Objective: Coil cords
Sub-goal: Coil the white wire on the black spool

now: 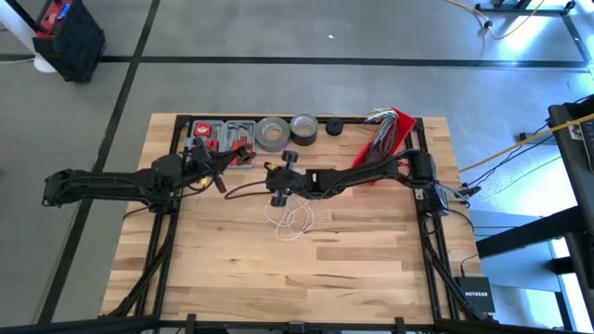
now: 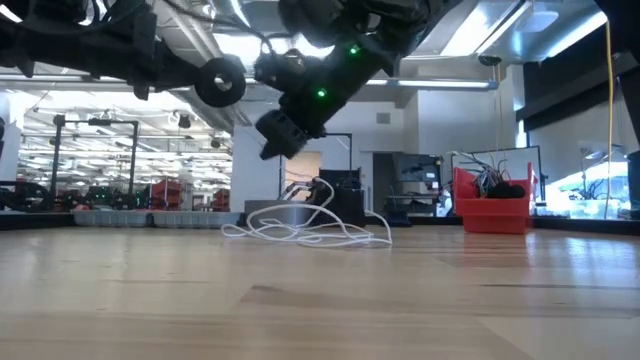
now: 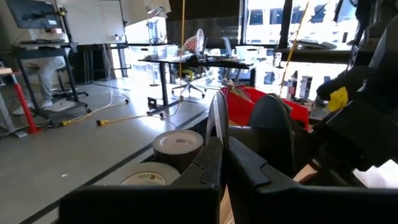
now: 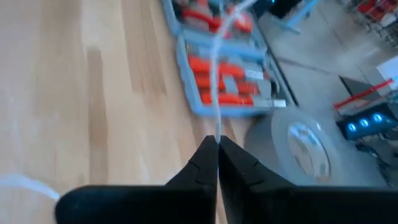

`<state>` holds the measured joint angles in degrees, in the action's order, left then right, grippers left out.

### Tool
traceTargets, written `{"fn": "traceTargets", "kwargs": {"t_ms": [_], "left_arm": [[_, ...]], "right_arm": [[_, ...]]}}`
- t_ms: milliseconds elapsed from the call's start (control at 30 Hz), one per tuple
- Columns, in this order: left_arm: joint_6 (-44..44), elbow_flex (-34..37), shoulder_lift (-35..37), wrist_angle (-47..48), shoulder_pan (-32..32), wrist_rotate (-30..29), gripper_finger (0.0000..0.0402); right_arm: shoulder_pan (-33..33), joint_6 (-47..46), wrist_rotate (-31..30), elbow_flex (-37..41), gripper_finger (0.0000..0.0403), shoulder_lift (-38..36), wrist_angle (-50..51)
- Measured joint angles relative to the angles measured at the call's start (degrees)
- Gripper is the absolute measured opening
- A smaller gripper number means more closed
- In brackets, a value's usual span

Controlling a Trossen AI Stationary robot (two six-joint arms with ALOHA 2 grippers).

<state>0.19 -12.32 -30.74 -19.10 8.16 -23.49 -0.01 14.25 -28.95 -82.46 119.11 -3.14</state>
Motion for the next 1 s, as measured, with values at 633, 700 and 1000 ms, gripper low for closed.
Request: {"fn": "traceTargets", "kwargs": {"t_ms": [633, 700, 1000], "left_arm": [[-1.3, 0.0, -2.0, -2.5, 0.1, 2.1, 0.0], [-0.8, 0.0, -3.5, -2.6, 0.1, 1.9, 0.0], [6.9, 0.0, -5.1, 0.3, 0.1, 1.8, 0.0]], "right_arm": [[1.2, -0.4, 3.2, -0.1, 0.0003, 3.3, -21.8], [1.6, -0.1, 3.4, -0.1, 0.0003, 3.3, -23.2], [3.4, 2.9, -4.1, -0.2, 0.0005, -1.5, -21.1]]}}
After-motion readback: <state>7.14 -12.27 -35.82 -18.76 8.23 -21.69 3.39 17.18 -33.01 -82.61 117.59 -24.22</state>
